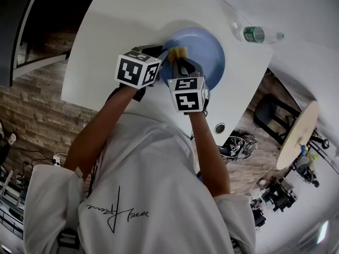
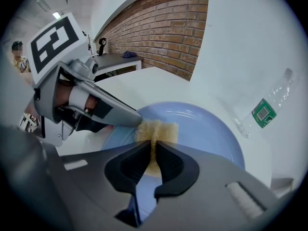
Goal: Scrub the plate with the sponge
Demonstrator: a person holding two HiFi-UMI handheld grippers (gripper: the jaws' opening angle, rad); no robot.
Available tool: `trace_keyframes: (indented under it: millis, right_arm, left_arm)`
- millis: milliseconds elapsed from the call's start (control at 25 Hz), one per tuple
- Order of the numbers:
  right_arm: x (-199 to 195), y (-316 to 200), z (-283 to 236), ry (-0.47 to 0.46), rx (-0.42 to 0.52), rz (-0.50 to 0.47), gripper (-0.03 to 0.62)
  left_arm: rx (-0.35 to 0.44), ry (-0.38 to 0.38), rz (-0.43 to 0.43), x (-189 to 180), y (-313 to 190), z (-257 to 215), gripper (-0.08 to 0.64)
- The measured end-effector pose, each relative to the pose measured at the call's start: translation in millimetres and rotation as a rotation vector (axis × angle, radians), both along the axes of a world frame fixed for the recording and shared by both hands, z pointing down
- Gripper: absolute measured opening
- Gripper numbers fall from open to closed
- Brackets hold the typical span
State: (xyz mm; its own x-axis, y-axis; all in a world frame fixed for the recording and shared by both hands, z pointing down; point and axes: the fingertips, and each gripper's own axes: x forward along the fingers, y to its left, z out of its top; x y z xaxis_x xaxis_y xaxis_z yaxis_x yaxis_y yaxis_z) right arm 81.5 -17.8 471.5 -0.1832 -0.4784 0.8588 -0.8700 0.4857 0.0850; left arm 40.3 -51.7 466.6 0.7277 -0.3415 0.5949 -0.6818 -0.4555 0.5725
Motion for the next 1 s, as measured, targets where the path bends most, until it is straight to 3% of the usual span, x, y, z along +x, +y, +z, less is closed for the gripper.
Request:
trace_keyframes:
  millis: [1000]
  right_arm:
    - [-4,32,7,-0.026,-0.091,-0.108,0.040]
  left_arm:
    - [-0.020,0.006,0.007,2,0,8,0.071]
